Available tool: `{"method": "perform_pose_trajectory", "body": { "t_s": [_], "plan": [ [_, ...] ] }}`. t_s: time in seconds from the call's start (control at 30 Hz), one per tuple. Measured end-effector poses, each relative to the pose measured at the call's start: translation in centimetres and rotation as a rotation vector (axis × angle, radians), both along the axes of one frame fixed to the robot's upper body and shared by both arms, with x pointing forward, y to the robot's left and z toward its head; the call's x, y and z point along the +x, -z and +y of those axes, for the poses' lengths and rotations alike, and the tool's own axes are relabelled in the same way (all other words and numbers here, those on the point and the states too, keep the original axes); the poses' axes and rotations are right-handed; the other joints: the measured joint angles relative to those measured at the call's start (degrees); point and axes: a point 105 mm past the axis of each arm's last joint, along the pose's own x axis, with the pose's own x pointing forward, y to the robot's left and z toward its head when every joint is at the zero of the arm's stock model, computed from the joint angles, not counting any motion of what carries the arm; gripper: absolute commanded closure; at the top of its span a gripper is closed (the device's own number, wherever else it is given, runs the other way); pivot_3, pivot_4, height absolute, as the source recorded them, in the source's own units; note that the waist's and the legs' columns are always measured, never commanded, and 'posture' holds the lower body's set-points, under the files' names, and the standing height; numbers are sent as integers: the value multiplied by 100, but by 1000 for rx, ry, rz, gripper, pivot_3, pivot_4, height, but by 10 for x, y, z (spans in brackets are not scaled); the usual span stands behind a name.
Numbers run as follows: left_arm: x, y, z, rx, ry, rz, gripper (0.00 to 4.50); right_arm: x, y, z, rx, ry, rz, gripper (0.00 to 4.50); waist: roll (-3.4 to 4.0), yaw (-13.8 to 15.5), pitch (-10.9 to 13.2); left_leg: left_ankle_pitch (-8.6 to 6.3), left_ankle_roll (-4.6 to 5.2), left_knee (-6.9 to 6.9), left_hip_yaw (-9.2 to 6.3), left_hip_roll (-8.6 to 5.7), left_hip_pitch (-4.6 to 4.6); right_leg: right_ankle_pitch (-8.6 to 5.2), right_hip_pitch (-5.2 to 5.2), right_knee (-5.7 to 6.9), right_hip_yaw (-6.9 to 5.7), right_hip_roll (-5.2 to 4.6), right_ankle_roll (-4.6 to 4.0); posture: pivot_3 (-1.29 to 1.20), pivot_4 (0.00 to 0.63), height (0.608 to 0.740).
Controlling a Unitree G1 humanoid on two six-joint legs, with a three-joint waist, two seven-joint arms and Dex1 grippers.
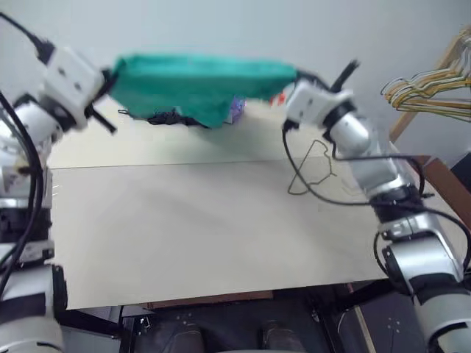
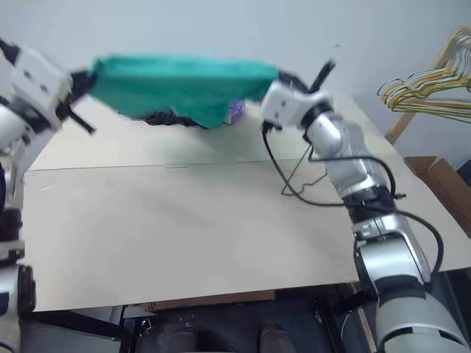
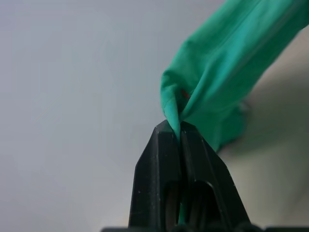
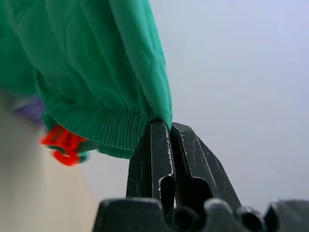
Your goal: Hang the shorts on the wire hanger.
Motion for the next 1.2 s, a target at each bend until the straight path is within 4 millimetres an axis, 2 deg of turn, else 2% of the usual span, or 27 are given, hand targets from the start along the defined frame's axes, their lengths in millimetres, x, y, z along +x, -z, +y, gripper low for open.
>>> {"method": "perform_pose_trajectory", "body": {
  "t_s": [0.1,0.17,0.23,0.27,0.33,0.4,0.53,0.67,0.77,0.93,1.1,1.13,1.2],
  "plan": [
    [-17,54,5,76,39,186,4481,-12,59,10,-189,-86,142,4500,0,9,1,14,18,0,0,1,35,5,20,29,4,5,-10,122,0,740],
    [-33,92,9,136,63,333,4481,-30,105,14,-346,-170,264,4500,2,38,2,14,18,-1,1,3,72,3,56,29,4,6,-11,132,0,740],
    [-49,123,9,202,97,451,4481,-49,138,13,-442,-240,370,4500,1,64,3,14,18,-1,2,3,79,3,68,25,4,4,-11,135,0,740],
    [-60,138,9,246,118,508,4481,-57,147,15,-463,-267,407,4500,0,77,3,14,18,-1,2,4,77,3,67,24,4,4,-11,136,0,740],
    [-82,160,6,305,174,619,4481,-72,155,22,-481,-321,448,4500,0,104,4,14,19,-1,3,6,73,3,62,25,5,5,-12,136,0,740],
    [-102,171,0,339,235,706,4481,-84,155,25,-502,-368,482,4500,-1,134,4,14,19,-1,5,9,75,3,62,26,4,7,-12,132,0,740],
    [-145,177,2,457,322,899,4481,-101,158,12,-580,-407,532,4500,-3,194,4,11,21,-1,11,12,92,-1,78,20,2,5,-16,128,0,740],
    [-152,176,5,523,308,932,4481,-110,163,12,-594,-437,571,4500,-1,248,6,11,22,-1,11,13,121,-10,104,23,-3,6,-22,126,0,740],
    [-151,174,5,517,291,934,4500,-115,159,11,-603,-461,600,3706,-2,249,5,11,22,-1,11,13,123,-12,108,22,-3,6,-21,121,0,740],
    [-130,160,-5,459,264,799,3124,-134,146,14,-604,-521,675,1920,-2,289,5,11,22,-1,8,12,119,-12,108,21,-5,7,-21,111,0,740],
    [-133,151,-2,478,295,830,1430,-146,147,-4,-597,-496,827,110,-3,283,6,10,22,-1,11,13,119,-12,106,21,-5,7,-21,113,0,740],
    [-132,148,-2,480,299,826,1166,-145,145,-6,-564,-480,856,0,-3,279,6,10,22,-1,11,13,122,-12,108,21,-5,7,-22,110,0,740],
    [-124,137,-10,427,317,768,439,-133,133,-6,-378,-410,912,0,-4,275,5,10,22,-1,9,14,126,-12,111,24,-5,9,-22,110,0,740]
  ]
}}
